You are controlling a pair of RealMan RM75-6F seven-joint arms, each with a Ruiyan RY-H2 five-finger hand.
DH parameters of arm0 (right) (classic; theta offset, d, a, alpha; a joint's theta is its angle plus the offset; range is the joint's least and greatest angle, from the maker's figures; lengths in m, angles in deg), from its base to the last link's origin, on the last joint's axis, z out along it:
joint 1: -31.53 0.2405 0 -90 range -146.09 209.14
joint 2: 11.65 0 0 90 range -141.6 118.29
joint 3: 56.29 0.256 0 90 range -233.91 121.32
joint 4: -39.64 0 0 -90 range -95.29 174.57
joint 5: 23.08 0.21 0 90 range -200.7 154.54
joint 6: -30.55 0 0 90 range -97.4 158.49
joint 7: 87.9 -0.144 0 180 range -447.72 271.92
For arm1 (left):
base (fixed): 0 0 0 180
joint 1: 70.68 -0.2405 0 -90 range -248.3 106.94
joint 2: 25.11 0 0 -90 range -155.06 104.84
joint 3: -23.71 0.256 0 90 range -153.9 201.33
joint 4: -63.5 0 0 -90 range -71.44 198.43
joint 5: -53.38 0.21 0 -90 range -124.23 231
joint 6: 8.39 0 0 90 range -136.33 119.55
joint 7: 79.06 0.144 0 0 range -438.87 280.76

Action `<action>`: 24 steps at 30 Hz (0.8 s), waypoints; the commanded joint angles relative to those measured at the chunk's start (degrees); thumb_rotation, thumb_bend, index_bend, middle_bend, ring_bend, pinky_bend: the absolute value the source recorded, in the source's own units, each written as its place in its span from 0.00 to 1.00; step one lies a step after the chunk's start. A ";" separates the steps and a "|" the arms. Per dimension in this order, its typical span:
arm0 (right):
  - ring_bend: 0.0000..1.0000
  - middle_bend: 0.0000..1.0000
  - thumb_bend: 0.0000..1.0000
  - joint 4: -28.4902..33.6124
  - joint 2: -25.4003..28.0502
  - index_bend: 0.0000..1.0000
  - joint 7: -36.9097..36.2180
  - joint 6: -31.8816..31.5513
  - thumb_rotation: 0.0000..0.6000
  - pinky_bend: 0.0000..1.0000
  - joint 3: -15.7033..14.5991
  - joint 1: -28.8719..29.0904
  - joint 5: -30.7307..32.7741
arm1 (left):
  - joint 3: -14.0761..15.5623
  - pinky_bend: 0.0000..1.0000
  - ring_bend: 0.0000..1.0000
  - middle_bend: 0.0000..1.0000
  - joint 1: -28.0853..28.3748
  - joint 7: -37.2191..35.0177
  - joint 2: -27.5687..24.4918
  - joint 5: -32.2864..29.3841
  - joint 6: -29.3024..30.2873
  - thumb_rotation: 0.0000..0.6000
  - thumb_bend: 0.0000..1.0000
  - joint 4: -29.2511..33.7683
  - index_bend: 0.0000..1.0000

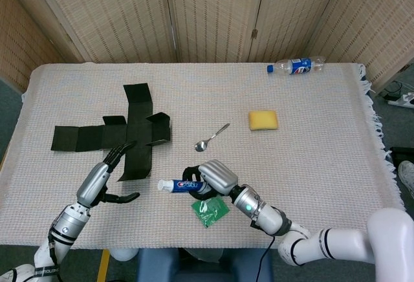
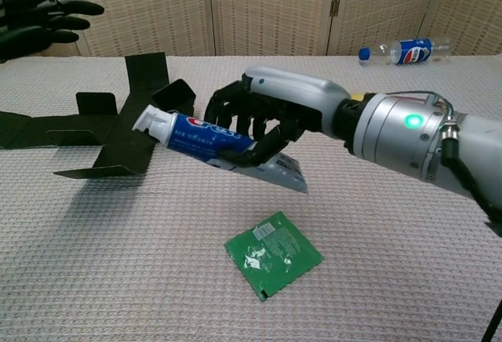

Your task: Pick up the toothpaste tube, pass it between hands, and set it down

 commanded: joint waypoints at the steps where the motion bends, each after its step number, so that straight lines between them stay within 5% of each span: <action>1: 0.63 0.66 1.00 -1.06 -2.45 0.74 -1.67 -1.52 1.00 0.57 0.50 -0.91 -1.35 | -0.21 0.00 0.02 0.07 0.34 -0.47 1.16 0.74 0.24 0.34 0.15 0.04 0.04; 24: 0.66 0.69 1.00 -3.08 -12.44 0.77 -3.87 -3.10 1.00 0.58 4.85 -2.02 -0.76 | -0.18 0.00 0.00 0.00 2.44 10.29 8.72 2.17 -0.50 0.27 0.15 -2.62 0.00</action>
